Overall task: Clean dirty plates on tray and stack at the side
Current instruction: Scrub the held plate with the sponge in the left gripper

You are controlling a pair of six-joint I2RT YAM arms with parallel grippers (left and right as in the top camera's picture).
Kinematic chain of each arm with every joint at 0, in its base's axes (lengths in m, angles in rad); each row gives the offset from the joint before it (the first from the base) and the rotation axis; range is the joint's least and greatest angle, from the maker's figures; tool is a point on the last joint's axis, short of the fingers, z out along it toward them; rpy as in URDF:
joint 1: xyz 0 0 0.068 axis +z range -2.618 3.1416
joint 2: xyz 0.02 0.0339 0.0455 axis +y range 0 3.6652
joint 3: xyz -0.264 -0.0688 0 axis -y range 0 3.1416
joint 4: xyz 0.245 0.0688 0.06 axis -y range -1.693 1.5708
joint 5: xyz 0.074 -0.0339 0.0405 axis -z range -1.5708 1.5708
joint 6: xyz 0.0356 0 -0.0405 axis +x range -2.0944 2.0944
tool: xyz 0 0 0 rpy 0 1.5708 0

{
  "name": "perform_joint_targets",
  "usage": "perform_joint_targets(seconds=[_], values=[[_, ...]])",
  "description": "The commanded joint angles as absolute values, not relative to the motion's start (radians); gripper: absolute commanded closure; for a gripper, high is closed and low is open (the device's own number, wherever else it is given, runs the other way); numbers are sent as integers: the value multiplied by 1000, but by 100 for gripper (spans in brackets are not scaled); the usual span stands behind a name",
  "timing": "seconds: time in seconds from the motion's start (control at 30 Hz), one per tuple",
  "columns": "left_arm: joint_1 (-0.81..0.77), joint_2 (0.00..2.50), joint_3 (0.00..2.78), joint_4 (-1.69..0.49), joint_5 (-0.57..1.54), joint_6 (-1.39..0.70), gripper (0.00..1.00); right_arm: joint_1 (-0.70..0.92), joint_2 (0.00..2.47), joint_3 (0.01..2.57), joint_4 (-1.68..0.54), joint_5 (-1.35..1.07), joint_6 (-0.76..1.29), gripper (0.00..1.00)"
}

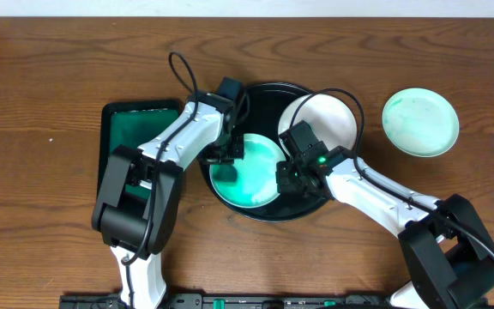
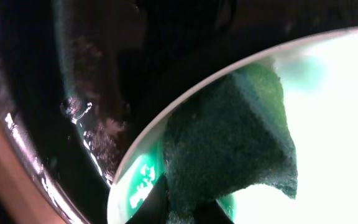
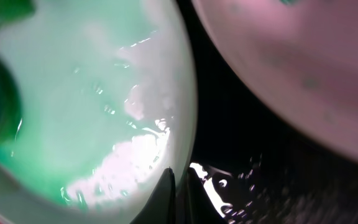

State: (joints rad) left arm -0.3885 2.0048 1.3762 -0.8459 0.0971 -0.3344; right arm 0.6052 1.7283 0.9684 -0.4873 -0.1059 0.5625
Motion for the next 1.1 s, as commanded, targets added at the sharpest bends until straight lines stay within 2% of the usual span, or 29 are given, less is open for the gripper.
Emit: perform_joint_targets(seconds=[0.0,0.33,0.5,1.07], values=[[-410,2045,1411,-758,-10,-154,93,602,1736,955,-513,-58,545,99],[-542,2045,1438,-694,19,4,93,602,1737,955,-516,-58,545,99],[-564,2044,1459,-677,19,-2,93,602,1737,955,-516,-58,545,99],[-386,2044,1459,-717,15,49,93,602,1737,955,-524,-62,545,99]])
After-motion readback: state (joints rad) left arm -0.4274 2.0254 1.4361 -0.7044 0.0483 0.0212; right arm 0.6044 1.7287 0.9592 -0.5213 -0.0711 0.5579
